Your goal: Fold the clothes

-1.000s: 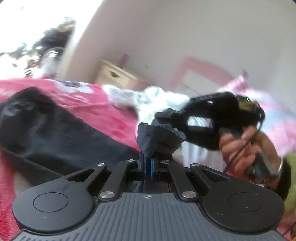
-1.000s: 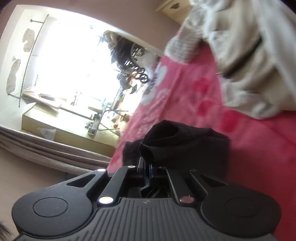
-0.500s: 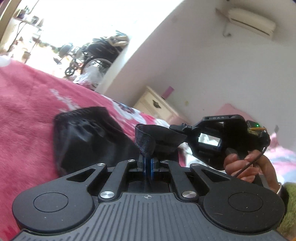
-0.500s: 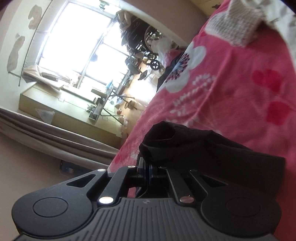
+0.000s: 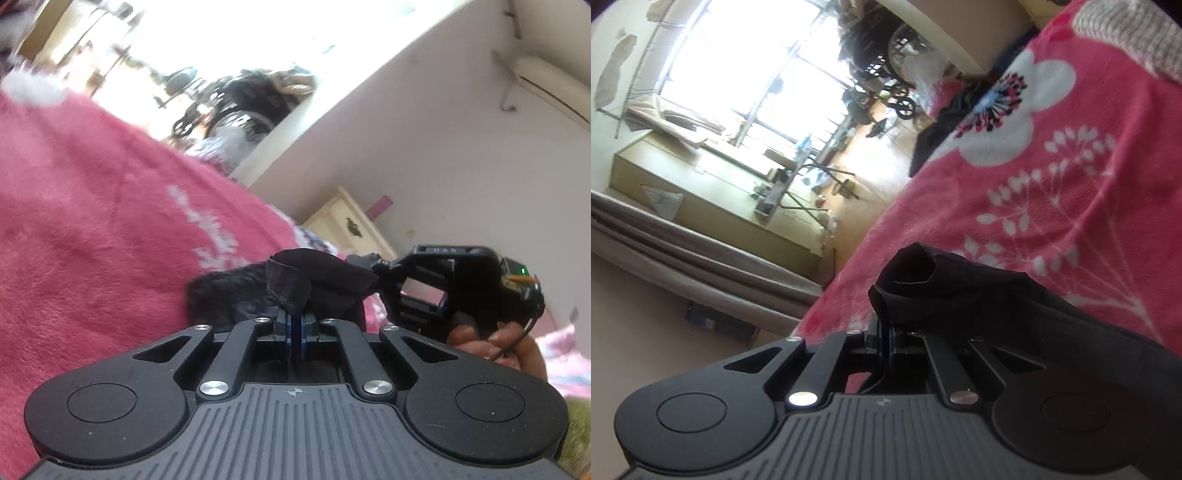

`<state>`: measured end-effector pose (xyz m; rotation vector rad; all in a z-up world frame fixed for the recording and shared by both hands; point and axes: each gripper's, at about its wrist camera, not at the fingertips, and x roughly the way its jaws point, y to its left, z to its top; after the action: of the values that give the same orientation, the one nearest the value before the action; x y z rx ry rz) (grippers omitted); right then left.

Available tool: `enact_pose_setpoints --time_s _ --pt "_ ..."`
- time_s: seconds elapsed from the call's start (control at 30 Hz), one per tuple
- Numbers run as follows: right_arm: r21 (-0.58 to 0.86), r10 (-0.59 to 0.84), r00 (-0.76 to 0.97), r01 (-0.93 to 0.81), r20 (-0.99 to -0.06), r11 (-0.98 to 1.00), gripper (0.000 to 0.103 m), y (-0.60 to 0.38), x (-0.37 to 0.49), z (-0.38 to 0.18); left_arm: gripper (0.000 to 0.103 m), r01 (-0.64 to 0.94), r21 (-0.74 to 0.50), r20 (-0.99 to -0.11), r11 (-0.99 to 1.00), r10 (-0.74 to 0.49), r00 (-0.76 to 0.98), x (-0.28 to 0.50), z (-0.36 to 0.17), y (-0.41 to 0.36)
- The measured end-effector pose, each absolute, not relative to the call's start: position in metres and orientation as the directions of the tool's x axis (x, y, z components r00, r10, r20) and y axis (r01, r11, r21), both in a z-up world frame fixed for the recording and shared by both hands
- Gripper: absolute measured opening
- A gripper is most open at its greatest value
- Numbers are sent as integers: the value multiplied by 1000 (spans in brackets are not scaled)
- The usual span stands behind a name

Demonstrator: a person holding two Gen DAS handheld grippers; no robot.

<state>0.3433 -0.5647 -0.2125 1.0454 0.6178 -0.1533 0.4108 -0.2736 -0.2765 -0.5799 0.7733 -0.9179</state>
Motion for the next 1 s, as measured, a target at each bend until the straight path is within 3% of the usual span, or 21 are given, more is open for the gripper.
enact_pose_setpoints --time_s 0.07,0.1,0.13,0.23,0.33,0.5,0.63,0.77,1.0 --pt "754 197 798 411 -569 512 10 -566 357 -227 8 419 -759 -361 498 -858 366 422 -286 -273" --pt "754 215 786 416 -579 509 14 -568 361 -235 21 388 -776 -370 498 -856 360 425 -289 -271" --pt "761 236 779 419 -582 496 25 -571 364 -241 27 355 -794 -373 494 -856 357 428 -292 -268" --pt "825 279 809 383 -517 416 43 -580 352 -244 41 292 -843 -334 451 -866 372 430 -292 -255" --pt "866 297 848 311 -439 392 55 -587 326 -231 63 234 -880 -300 413 -866 399 427 -288 -239" --pt "903 333 871 236 -360 358 56 -598 248 -207 73 270 -861 -322 430 -873 365 387 -269 -220" --pt "851 256 855 328 -452 410 62 -614 172 -201 75 305 -822 -421 480 -874 240 336 -266 -223" --pt "783 213 783 474 -584 403 64 -626 126 -238 80 291 -823 -471 489 -872 134 291 -277 -248" --pt "838 230 812 483 -537 254 58 -638 115 -296 85 266 -778 -533 569 -822 200 269 -287 -289"
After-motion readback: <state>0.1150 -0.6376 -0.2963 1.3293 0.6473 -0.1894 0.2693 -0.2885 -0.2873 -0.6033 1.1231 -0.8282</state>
